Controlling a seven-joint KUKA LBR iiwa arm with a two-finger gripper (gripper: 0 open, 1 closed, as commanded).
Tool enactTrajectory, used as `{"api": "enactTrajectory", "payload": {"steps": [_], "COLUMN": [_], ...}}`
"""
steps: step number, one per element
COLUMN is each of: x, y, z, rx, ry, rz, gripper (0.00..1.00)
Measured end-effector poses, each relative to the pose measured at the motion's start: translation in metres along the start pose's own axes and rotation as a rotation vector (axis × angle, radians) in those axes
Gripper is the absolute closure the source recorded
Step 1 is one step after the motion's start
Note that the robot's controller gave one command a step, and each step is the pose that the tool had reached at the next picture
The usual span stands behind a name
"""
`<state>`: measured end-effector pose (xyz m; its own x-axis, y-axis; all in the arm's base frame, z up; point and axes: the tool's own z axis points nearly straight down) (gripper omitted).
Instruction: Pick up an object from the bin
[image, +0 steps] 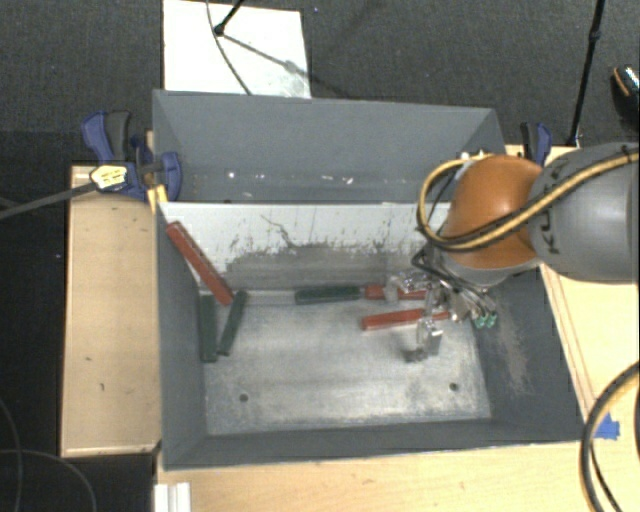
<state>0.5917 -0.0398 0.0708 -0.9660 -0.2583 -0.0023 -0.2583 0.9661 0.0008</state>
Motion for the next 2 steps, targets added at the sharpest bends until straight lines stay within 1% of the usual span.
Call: {"api": "enactTrajectory", "payload": {"steps": [1,2], "x": [-0.0005,0.0002], "y": [0.0,-0.0002], "z": [-0.001,-0.0001], "rx": [0.0,0.0], "ry": [-0.002,0.0], "rz": [0.0,0.001], "gripper": [1.0,0.0]}}
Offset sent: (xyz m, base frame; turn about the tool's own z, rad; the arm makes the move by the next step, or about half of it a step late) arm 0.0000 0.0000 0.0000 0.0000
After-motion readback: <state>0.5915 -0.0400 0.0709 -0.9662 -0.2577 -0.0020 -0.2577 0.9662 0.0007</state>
